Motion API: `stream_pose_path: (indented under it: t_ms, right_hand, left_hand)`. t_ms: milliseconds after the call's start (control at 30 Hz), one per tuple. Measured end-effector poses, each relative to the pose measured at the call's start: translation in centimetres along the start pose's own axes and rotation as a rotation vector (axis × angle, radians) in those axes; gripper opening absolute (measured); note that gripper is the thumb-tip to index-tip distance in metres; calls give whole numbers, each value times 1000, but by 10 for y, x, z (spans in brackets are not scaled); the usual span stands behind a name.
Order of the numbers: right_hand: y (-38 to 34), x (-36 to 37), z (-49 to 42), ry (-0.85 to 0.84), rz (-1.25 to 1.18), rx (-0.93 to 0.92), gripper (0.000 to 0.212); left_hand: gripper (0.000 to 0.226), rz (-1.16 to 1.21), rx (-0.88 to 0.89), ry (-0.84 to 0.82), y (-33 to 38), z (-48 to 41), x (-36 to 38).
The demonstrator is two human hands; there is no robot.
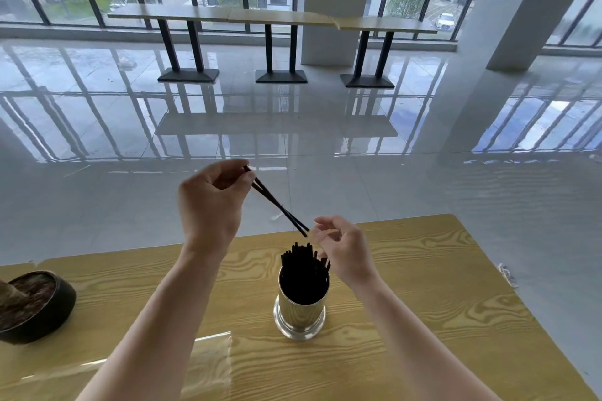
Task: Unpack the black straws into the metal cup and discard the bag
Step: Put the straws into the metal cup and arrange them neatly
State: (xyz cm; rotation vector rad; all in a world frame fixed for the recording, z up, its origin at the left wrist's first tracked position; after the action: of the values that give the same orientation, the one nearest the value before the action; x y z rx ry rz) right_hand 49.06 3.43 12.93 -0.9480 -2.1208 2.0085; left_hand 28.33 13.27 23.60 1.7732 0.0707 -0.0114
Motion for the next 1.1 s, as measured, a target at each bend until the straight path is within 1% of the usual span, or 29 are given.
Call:
stream_pose_path:
  t_ms: [67, 100, 133, 200, 233, 267, 333, 433, 533, 600, 667, 733, 800, 867, 933, 1100]
  right_hand:
    - [2, -2, 1, 15, -61, 48, 27]
    - [2, -3, 2, 11, -131, 89, 30]
    - [2, -3, 3, -3, -246, 146, 31]
    - [-2, -1, 5, -35, -612, 271, 31]
    - [-6, -1, 6, -29, -800, 307, 30]
    - [-10, -2, 6, -2, -939, 317, 29]
    - [-17, -5, 6, 65, -1060, 303, 28]
    - [-25, -9, 8, 130, -1041, 282, 23]
    - [-31, -10, 10, 184, -1012, 266, 19]
    - [-35, -10, 11, 191, -989, 217, 22]
    - [-40, -7, 14, 160, -958, 142, 32]
    - [-43, -7, 16, 156, -848, 68, 37]
    - [-43, -8, 17, 202, -748, 39, 29]
    - [-42, -8, 16, 247, -752, 65, 22]
    - [-41, -10, 14, 261, -788, 99, 20]
    - [-42, -13, 14, 212, -765, 119, 11]
  left_hand:
    - [27, 106, -44, 58, -1, -1, -8]
    - [26, 166, -78, 85, -4, -1, -11]
    - [23, 228, -123, 105, -9, 0, -13]
    - [18, 349, -233, 127, -23, 6, -13]
    - [16, 400, -288, 139, -30, 9, -13]
    - [15, 443, -339, 157, -38, 13, -13]
    - [13, 510, -442, 199, -55, 18, -14]
    - [13, 582, -594, 228, -76, 25, -15]
    - [14, 645, -694, 243, -91, 34, -14]
    - [13, 692, -754, 263, -98, 41, -13]
    - [13, 727, -800, 282, -104, 46, -12]
    - [12, 743, -834, 291, -108, 52, -11]
    - [12, 748, -855, 276, -111, 57, -11]
    - [11, 761, -873, 241, -114, 62, -10]
    - [11, 771, -894, 205, -118, 69, -10]
    - [13, 771, -913, 152, -128, 81, -9]
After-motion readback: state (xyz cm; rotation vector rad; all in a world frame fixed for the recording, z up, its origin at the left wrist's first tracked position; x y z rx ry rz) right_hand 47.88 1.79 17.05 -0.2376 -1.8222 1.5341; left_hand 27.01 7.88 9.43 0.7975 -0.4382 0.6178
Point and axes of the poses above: each hand's wrist, its own z-axis away from the middle knuckle, its own x-axis out of the palm, y = z × x, the point moved 4 cm from there along -z, towards the middle knuckle, and after that the axes turned 4 degrees about -x, right-handed, at the moved point
